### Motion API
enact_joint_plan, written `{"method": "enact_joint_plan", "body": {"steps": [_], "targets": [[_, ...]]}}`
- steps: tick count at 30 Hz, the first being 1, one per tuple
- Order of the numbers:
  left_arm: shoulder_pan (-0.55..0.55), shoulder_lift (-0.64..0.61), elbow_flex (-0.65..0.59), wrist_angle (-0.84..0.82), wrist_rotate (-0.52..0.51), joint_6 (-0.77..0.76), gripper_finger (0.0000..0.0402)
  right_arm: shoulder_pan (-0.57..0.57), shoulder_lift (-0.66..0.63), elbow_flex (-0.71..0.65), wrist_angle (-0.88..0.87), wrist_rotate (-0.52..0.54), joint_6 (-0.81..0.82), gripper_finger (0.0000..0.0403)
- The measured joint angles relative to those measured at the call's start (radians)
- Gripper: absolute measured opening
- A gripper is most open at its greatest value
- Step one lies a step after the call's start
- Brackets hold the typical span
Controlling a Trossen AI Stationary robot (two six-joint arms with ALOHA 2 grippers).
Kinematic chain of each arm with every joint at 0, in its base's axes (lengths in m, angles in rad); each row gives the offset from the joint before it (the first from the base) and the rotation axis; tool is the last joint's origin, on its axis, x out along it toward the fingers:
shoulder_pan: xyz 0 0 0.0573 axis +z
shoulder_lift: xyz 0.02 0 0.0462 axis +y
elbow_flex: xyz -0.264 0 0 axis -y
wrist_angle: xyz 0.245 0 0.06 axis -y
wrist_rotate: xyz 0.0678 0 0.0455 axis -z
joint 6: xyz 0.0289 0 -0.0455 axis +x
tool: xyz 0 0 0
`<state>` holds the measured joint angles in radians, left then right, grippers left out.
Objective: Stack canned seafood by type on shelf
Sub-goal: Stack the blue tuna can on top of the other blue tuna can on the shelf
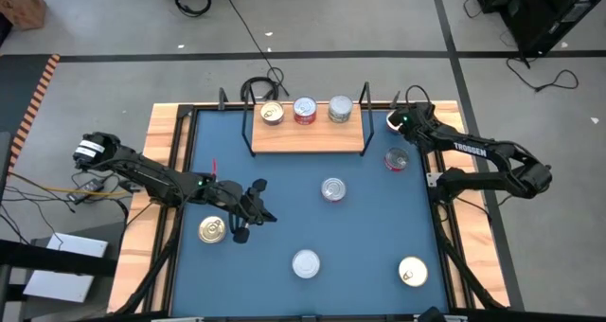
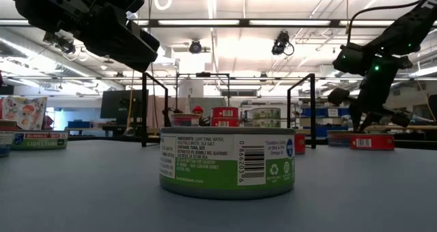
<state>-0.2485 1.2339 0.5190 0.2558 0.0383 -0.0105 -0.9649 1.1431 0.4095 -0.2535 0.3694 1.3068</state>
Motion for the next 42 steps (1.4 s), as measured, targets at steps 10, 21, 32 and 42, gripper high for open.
{"method": "enact_joint_plan", "body": {"steps": [10,21,32,42], "targets": [[0.0,0.0,0.0,0.0,0.0,0.0,0.0006,0.0,0.0,0.0,-0.002,0.023,-0.072,0.0004],[0.0,0.0,0.0,0.0,0.0,-0.001,0.0006,0.001,-0.063,-0.001,-0.076,-0.066,-0.228,0.0002],[0.0,0.0,0.0,0.0,0.0,-0.001,0.0006,0.001,-0.261,-0.004,-0.266,-0.1,-0.335,0.0],[0.0,0.0,0.0,0.0,0.0,-0.004,0.0006,0.001,-0.446,-0.004,-0.411,-0.162,-0.386,0.0]]}}
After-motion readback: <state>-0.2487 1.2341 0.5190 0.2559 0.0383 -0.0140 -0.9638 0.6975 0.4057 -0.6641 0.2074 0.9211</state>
